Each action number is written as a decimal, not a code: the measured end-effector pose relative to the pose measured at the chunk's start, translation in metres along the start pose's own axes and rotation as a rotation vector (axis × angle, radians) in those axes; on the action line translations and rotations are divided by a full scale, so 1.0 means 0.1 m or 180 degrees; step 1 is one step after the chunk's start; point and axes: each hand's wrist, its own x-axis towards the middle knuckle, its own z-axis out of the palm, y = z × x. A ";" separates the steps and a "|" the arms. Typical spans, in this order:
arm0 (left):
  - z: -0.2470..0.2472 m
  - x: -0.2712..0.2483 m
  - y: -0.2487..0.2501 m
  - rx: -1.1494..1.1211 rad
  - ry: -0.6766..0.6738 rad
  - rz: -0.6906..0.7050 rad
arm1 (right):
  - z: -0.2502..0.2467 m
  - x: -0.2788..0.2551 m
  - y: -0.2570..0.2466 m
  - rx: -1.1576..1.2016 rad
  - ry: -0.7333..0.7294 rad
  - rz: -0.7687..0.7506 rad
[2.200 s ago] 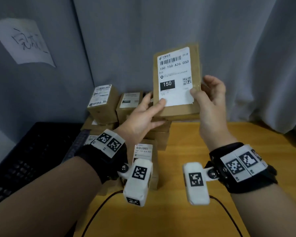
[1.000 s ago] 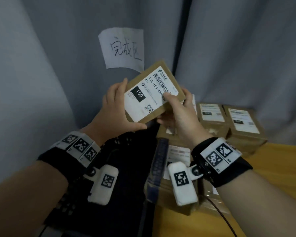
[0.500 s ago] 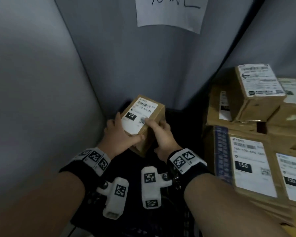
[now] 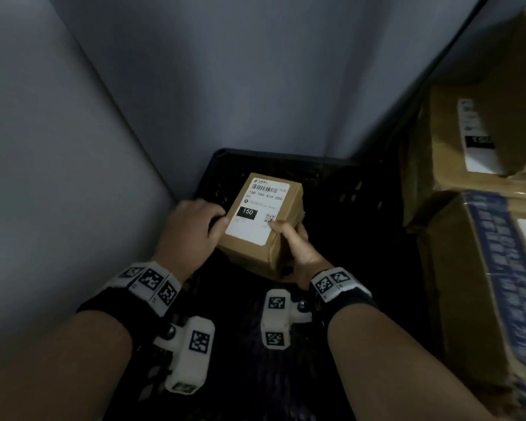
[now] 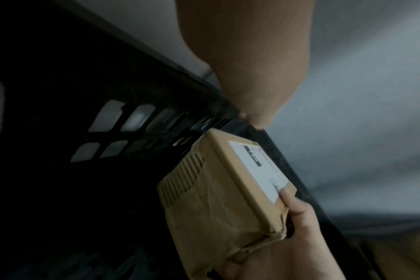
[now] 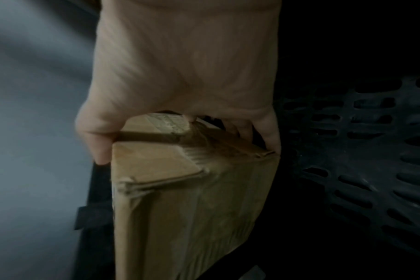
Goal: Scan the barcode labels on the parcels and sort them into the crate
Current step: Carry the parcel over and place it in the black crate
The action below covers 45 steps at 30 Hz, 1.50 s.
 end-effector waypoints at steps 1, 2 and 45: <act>0.03 0.04 -0.04 0.0344 0.0246 -0.0039 | 0.00 0.10 0.01 -0.0093 0.0042 0.0013; 0.07 0.09 -0.09 0.0487 0.0365 -0.0180 | 0.01 0.19 0.03 -0.0174 0.0043 0.0018; -0.02 -0.24 0.08 -0.0057 -0.0273 -0.1029 | 0.30 -0.15 -0.08 -0.3211 0.0761 -0.0998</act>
